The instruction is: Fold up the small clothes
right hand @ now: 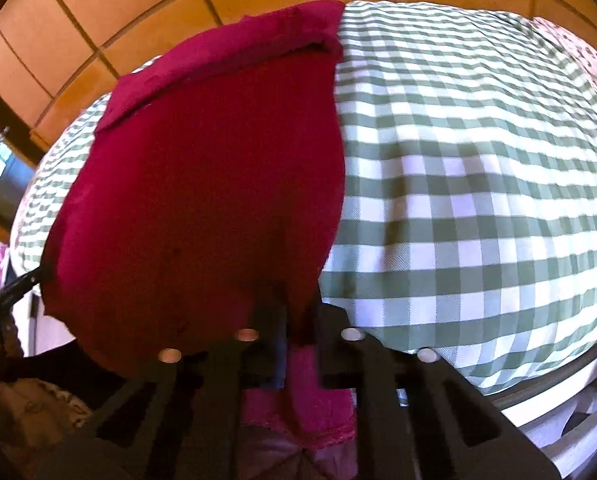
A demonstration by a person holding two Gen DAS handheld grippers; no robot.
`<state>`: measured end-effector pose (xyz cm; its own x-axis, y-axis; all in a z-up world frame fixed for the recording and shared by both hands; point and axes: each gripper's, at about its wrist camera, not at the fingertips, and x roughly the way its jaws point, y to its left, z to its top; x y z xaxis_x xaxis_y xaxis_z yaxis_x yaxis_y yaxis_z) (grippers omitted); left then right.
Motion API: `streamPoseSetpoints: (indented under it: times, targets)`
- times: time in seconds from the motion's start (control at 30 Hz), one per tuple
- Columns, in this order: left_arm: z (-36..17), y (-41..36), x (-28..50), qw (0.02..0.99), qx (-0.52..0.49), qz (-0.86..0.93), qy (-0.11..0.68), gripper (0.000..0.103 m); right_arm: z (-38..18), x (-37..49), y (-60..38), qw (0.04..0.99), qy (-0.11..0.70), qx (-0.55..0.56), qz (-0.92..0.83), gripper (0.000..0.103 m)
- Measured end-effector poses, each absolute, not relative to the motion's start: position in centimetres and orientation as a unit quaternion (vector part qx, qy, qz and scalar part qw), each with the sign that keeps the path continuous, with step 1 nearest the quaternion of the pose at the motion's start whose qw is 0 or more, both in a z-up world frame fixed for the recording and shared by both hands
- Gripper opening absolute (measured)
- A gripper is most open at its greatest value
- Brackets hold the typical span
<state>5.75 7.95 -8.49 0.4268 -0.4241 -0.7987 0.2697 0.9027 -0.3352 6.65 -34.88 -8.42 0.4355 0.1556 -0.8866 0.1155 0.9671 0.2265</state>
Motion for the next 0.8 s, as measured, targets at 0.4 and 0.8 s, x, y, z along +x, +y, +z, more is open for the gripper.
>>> streamPoseSetpoints:
  times: [0.4, 0.8]
  targets:
    - [-4.7, 9.1, 13.1, 0.816, -0.23, -0.264, 0.459, 0.008, -4.2, 13.7, -36.0, 0.858, 0.459, 0.224, 0.058, 0.008]
    - [-3.9, 10.0, 24.9, 0.844, -0.28, -0.145, 0.433, 0.055, -4.4, 23.6, -42.2, 0.847, 0.432, 0.311, 0.008, 0.064]
